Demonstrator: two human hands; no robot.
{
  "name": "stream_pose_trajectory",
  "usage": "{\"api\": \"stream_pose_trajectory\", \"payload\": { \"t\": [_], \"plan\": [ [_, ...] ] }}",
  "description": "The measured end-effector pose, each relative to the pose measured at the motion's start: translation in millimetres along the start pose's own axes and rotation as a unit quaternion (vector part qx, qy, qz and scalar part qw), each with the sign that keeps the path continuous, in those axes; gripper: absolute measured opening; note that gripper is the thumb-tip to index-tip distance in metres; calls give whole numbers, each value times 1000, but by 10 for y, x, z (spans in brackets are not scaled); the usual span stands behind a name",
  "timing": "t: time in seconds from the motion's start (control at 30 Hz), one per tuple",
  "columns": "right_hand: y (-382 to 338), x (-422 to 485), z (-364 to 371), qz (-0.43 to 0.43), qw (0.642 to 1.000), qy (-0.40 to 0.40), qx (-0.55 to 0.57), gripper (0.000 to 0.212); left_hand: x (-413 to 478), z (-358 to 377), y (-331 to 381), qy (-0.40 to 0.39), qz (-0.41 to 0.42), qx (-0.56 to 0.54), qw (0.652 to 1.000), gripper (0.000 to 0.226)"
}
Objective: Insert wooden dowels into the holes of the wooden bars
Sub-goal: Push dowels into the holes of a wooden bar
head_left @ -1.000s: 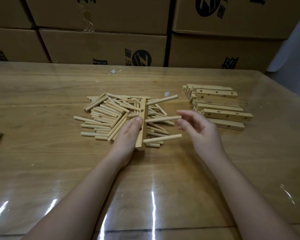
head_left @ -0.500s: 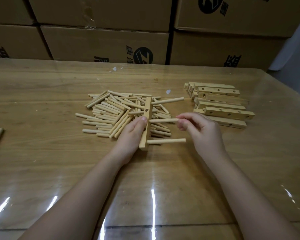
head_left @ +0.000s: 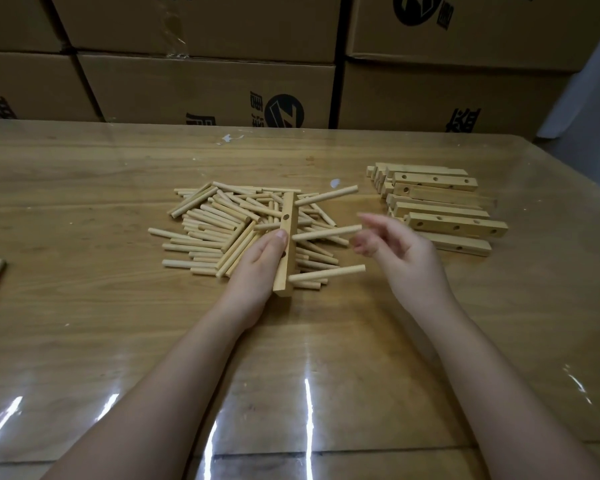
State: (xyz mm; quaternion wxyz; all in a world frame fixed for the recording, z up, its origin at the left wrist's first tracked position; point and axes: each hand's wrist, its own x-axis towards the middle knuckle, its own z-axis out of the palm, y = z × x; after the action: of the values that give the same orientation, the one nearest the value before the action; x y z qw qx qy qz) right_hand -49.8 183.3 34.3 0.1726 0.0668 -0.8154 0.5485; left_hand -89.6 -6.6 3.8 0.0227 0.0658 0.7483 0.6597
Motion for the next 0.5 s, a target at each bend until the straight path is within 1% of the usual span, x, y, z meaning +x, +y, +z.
{"api": "stream_pose_trajectory", "payload": {
  "t": [0.07,0.1,0.13,0.17,0.23,0.3,0.4,0.5],
  "plan": [
    [-23,-7,-25,-17,999,29,3,15,22,3,-13,21,-17,-36,999,40],
    [-45,-19,-34,-30,999,40,4,17,35,-1,-26,28,-26,-57,998,38],
    [-63,-34,-38,-41,999,34,8,22,43,-2,-36,29,-32,-73,996,35],
    [-76,-51,-37,-49,999,9,15,24,48,-1,-44,26,-35,-84,996,33],
    [-110,-82,-13,-60,996,-64,24,22,51,3,-49,26,-34,-96,994,30],
    [-124,-98,2,-75,991,-109,4,22,52,4,-49,33,-34,-104,993,30],
    [-124,-99,29,-80,989,-117,-34,16,48,1,-42,35,-31,-105,993,30],
    [-104,-107,56,-54,992,-108,-26,15,35,0,-41,40,-33,-113,992,33]
  ]
}}
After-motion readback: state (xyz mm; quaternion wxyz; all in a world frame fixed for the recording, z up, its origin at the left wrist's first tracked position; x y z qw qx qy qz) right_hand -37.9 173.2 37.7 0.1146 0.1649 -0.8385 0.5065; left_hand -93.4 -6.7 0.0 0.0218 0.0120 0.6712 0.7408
